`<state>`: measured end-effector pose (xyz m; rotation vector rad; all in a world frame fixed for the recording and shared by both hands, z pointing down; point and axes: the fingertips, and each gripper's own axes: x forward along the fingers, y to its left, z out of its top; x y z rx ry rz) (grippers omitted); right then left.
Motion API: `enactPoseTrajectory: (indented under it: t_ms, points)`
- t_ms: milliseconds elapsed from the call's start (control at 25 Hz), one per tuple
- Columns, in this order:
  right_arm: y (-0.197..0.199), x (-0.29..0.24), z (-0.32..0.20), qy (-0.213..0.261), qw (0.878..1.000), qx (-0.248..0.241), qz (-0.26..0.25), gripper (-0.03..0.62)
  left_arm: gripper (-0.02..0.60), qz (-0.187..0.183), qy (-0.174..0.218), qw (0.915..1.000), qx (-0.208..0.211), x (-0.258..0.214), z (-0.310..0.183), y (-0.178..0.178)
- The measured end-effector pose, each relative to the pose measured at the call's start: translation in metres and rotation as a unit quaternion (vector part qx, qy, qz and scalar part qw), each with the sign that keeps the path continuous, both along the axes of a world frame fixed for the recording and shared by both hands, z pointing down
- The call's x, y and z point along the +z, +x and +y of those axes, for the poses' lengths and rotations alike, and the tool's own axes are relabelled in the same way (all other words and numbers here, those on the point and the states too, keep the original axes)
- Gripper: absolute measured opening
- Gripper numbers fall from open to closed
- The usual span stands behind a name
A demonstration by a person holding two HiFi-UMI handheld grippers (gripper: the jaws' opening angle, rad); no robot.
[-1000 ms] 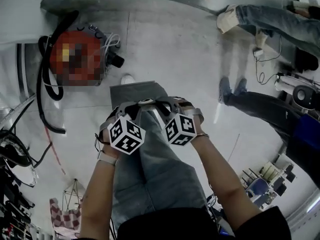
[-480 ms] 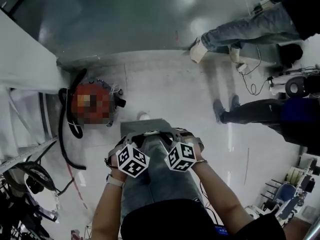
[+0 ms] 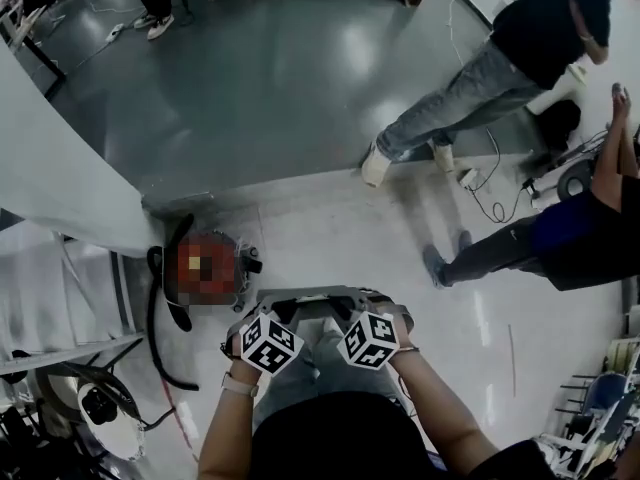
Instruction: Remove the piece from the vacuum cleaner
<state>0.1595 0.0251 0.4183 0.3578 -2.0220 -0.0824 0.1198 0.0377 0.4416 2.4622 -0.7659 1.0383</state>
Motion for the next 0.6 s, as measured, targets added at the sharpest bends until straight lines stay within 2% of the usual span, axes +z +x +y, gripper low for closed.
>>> enactPoseTrajectory:
  t_ms: [320,600]
  points:
    - [0.013,-0.100,-0.003,0.039,0.999,0.009,-0.034,0.038,0.041,-0.006,0.062,0.9980,0.012,-0.100,-0.011,0.011]
    - [0.015,-0.162,-0.012,0.076,0.996,0.011,-0.052,0.039,0.041,-0.010,0.115,0.9933,0.009,-0.160,-0.020,0.012]
